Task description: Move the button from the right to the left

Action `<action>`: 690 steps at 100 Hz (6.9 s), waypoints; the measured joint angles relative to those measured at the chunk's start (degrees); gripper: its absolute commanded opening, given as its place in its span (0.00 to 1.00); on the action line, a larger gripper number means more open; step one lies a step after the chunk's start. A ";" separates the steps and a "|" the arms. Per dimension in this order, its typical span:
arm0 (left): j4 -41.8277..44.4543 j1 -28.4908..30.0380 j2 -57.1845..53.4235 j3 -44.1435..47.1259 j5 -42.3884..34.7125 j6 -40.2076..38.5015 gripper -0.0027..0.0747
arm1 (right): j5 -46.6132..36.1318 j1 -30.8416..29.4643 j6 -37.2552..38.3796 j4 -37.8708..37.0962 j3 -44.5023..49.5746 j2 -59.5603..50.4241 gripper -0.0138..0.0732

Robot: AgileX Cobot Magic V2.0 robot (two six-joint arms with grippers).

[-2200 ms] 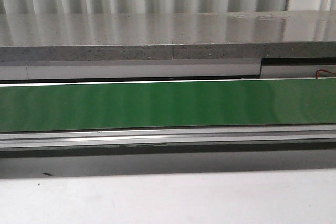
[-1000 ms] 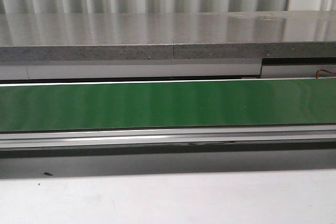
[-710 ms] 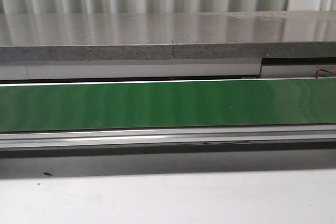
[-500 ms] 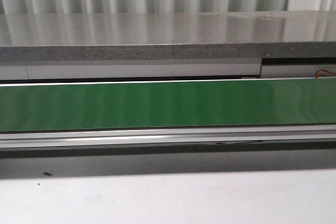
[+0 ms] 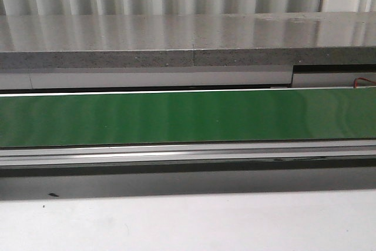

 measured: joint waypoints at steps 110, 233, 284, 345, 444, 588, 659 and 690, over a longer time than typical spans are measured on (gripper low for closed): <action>0.00 0.00 0.00 0.00 0.00 0.00 0.01 | 6.05 -23.02 -6.05 -3.31 -31.01 52.92 0.84; 0.00 0.00 0.00 0.00 0.00 0.00 0.01 | 4.40 -22.79 -17.36 -0.30 -42.08 75.65 0.37; 0.00 0.00 0.00 0.00 0.00 0.00 0.01 | 13.64 -14.54 -12.18 -0.30 -42.08 58.29 0.37; 0.00 0.00 0.00 0.00 0.00 0.00 0.01 | 12.54 -4.92 -7.37 2.47 -34.76 58.18 0.44; 0.00 0.00 0.00 0.00 0.00 0.00 0.01 | 3.95 4.82 -7.24 3.80 -18.95 32.41 0.12; 0.00 0.00 0.00 0.00 0.00 0.00 0.01 | -2.78 4.82 -7.24 3.80 8.78 -21.95 0.08; 0.00 0.00 0.00 -0.28 2.54 0.00 0.01 | -2.87 4.82 -7.24 3.80 8.78 -21.95 0.08; -3.37 0.00 5.99 -10.41 11.76 0.00 0.01 | -2.87 4.82 -7.24 3.80 8.78 -21.95 0.08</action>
